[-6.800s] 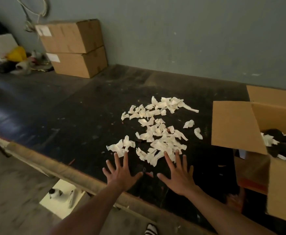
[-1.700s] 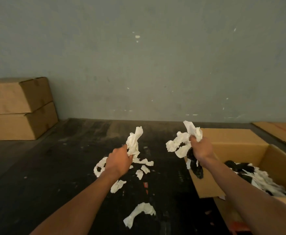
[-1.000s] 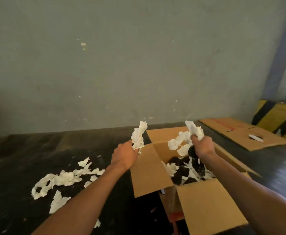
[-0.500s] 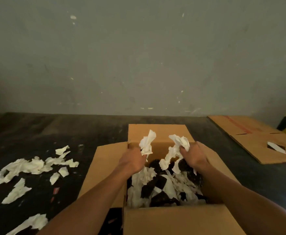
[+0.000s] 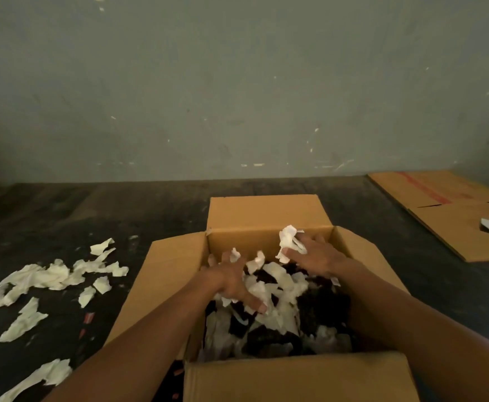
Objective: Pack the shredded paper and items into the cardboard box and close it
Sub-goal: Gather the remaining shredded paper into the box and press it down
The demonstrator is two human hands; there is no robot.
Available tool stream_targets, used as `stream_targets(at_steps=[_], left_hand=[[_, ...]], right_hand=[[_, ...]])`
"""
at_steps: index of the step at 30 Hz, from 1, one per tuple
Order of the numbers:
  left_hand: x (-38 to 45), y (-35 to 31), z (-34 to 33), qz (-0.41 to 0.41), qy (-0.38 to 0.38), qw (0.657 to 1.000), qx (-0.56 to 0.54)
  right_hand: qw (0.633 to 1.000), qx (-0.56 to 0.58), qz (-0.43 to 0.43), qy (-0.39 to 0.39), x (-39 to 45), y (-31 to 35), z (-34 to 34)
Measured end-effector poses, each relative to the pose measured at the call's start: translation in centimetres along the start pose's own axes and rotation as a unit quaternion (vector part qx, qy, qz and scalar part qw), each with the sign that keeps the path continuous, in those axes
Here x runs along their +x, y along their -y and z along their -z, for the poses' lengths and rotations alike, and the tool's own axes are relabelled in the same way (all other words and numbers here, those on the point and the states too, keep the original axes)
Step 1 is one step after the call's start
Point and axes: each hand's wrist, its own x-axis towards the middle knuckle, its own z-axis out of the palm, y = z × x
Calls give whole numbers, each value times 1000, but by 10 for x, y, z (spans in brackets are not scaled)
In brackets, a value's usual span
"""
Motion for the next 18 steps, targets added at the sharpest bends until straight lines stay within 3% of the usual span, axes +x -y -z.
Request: stream_targets(at_steps=[4,7,11,15,17,18], left_hand=[[13,2,-9,-17,15,1000,-5],[25,2,-20,-25,-15,998,-51],[33,-2,-33,-51,-36,994,-88],[28,-7,-41,-41,80,994,-59],[27,-8,-42,-54,88,993,-62],[29,-9,-42,-59,74,993,-73]], right_hand=[[994,56,87,-45,5,-11,-4],[990,12,122,-76,11,-23,-15],[995,-58,69,52,6,-23,-20],[958,-169,-10,232,-5,-16,-14],[966,-3,-48,253,-9,-13,-12],[968,85,-61,228,-8,-13,-13]])
